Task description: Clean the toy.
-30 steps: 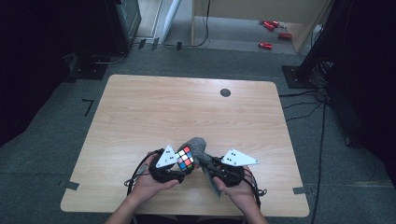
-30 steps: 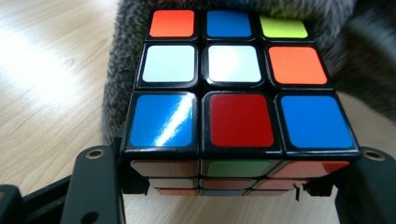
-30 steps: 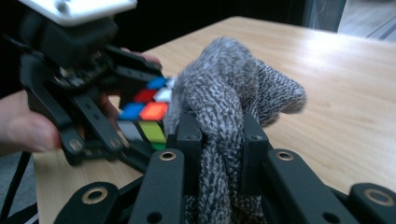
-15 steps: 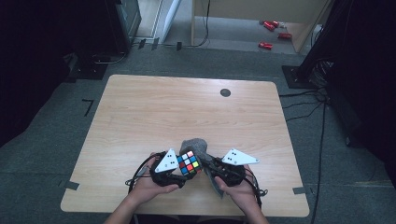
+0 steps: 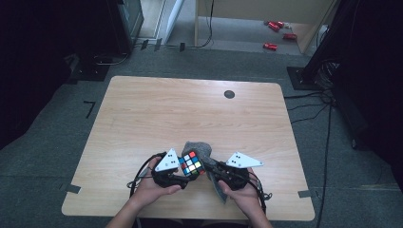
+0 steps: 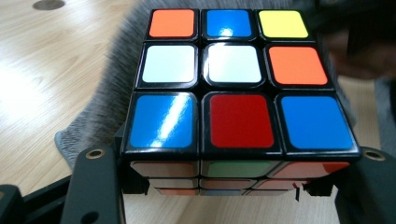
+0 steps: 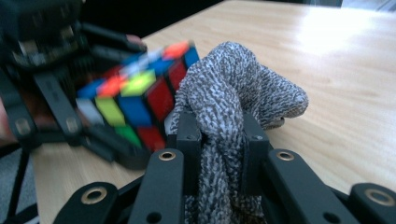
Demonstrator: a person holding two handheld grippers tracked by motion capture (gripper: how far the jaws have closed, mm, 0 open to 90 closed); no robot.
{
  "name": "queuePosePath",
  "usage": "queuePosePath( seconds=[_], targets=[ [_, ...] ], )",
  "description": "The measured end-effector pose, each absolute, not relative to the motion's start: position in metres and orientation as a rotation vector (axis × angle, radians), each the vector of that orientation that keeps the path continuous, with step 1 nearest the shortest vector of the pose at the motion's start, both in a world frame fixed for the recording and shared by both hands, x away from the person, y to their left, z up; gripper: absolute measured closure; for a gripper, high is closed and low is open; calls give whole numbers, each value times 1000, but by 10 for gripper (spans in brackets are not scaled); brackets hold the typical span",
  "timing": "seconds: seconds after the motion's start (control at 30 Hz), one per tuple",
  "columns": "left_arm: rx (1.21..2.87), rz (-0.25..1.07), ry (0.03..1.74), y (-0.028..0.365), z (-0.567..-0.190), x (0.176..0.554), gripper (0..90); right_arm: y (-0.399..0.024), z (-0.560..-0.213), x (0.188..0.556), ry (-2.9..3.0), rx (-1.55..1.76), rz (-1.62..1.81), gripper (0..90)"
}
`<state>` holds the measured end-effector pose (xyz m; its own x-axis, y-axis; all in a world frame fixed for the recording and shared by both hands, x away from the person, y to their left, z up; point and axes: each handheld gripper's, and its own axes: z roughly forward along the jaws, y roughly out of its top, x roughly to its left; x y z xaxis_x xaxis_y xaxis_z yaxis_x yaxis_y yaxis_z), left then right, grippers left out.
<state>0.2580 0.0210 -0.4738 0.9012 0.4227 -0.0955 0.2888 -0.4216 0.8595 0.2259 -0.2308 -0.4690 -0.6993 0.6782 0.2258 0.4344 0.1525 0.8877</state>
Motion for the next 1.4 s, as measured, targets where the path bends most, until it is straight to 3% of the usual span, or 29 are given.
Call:
queuePosePath(
  seconds=[0.3, 0.47, 1.4],
  targets=[
    [2088, 166, 478, 13, -482, 254, 349, -228, -456, 220, 2160, 1029, 1582, 758],
    [2025, 143, 504, 21, -478, 258, 348, -228, -464, 222, 2168, 1070, 1563, 760],
    [2049, 153, 495, 17, -480, 254, 348, -227, -461, 221, 2160, 1042, 1570, 756]
  ],
)
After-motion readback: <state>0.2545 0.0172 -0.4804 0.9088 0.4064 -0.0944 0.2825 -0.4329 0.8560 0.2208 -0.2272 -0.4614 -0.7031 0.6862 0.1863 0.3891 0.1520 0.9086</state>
